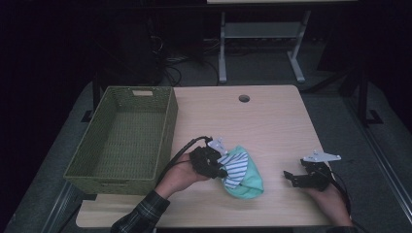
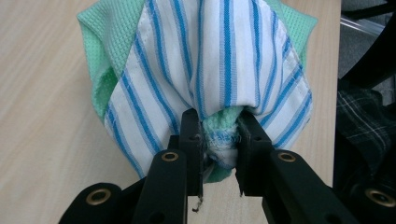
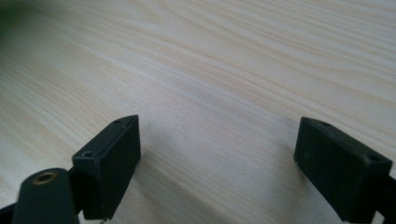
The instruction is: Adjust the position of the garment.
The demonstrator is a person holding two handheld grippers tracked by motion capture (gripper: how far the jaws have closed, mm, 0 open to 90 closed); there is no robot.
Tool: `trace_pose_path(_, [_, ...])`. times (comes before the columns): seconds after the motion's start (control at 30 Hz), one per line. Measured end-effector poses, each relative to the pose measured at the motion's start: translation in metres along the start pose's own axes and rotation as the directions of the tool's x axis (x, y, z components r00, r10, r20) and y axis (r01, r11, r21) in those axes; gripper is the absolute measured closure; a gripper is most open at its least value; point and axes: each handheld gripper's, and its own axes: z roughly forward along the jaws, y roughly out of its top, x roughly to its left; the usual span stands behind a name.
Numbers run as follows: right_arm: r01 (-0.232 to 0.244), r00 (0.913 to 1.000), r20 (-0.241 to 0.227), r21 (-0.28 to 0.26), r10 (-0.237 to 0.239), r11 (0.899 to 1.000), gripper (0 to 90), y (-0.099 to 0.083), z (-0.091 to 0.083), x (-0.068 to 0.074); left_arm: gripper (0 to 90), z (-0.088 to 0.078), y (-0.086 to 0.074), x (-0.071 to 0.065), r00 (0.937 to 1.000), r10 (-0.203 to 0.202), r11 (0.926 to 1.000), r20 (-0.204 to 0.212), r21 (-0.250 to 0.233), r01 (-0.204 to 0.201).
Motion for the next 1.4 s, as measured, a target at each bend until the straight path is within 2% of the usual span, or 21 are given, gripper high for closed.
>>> trace_pose_path(0.13, [0.000, 1.0000, 0.000, 0.000, 0.000, 1.000, 14.1, 0.000, 0.000, 0.000, 74.7, -0.007, 0.003, 0.000, 0.9999, -0.012, 0.9998, -0.007, -0.014, 0.012])
trace_pose_path(0.43, [-0.001, 1.0000, 0.000, 0.000, 0.001, 1.000, 14.0, 0.000, 0.000, 0.000, 74.7, -0.020, 0.000, 0.003, 0.9994, -0.021, 0.9997, -0.029, -0.010, 0.021])
trace_pose_path(0.6, [-0.001, 1.0000, 0.000, 0.000, 0.001, 1.000, 14.0, 0.000, 0.000, 0.000, 74.7, -0.034, 0.001, 0.005, 0.9980, -0.032, 0.9993, -0.054, -0.022, 0.031])
trace_pose_path(1.0, [-0.002, 1.0000, 0.000, -0.001, 0.002, 1.000, 14.0, 0.000, 0.000, 0.000, 74.7, -0.060, 0.000, 0.012, 0.9954, -0.054, 0.9981, -0.079, -0.032, 0.052])
trace_pose_path(1.17, [-0.004, 1.0000, 0.002, -0.001, 0.004, 1.000, 14.0, 0.000, 0.000, 0.000, 74.7, -0.078, -0.002, 0.016, 0.9923, -0.061, 0.9976, -0.108, -0.041, 0.057])
trace_pose_path(1.4, [-0.004, 1.0000, 0.002, -0.001, 0.004, 1.000, 13.9, 0.000, 0.000, 0.000, 74.7, -0.092, -0.006, 0.023, 0.9877, -0.079, 0.9962, -0.135, -0.048, 0.073])
